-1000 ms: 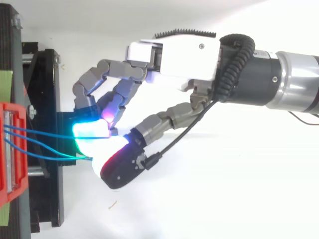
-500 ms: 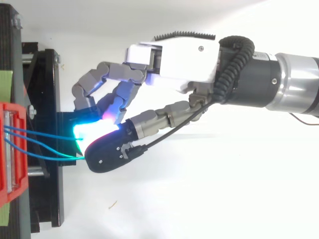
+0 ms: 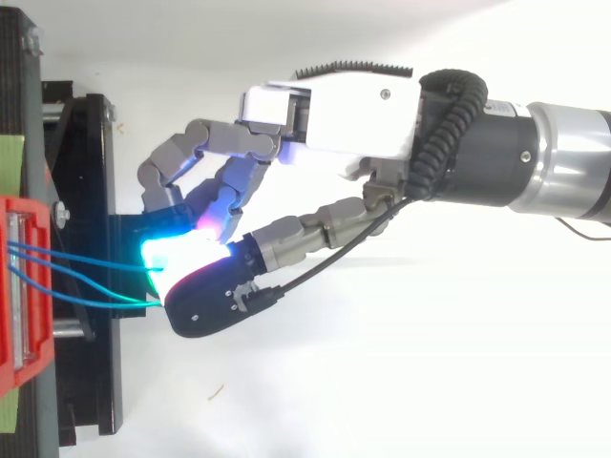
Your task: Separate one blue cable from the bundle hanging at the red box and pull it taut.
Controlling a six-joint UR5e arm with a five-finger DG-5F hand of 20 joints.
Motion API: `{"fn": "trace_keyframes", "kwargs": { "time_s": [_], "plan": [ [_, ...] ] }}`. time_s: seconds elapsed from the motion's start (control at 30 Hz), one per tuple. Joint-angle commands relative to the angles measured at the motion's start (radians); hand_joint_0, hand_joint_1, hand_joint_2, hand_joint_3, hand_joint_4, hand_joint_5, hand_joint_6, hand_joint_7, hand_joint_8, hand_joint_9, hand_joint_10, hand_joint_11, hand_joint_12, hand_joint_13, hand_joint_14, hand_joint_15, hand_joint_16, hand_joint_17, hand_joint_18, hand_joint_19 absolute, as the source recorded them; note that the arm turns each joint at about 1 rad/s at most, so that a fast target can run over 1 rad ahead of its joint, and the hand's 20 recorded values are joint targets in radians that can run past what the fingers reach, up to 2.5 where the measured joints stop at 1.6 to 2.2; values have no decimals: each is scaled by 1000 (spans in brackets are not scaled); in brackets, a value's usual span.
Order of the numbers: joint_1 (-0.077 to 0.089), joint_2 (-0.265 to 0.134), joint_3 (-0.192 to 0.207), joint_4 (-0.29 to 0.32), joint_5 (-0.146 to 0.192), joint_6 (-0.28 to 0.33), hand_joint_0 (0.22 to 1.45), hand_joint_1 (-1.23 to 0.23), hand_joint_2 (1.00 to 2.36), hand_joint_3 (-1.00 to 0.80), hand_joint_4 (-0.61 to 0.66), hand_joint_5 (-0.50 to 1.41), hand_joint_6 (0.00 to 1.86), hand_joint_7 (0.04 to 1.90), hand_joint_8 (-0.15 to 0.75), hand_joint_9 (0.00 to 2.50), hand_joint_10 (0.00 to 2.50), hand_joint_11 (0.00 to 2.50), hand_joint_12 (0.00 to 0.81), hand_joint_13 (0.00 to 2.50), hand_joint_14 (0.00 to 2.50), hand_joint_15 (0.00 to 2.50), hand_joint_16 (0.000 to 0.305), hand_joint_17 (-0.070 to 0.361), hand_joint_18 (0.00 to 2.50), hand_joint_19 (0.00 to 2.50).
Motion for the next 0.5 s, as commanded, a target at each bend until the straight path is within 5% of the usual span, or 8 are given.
{"fn": "trace_keyframes", "kwargs": {
  "time_s": [0.0,0.27,0.47],
  "plan": [
    [2,-1,0,-1,3,5,664,-819,1013,-225,-18,-173,919,1246,357,1071,18,888,415,721,11,329,51,115,789,346],
    [0,-1,-3,-6,4,58,695,-771,1005,-409,-14,-185,923,1173,340,1194,16,1260,408,711,12,346,50,112,751,347],
    [0,1,-46,38,6,114,697,-769,1004,-430,-11,-189,924,1138,329,1263,8,1439,412,807,15,461,48,109,750,343]
  ]
}}
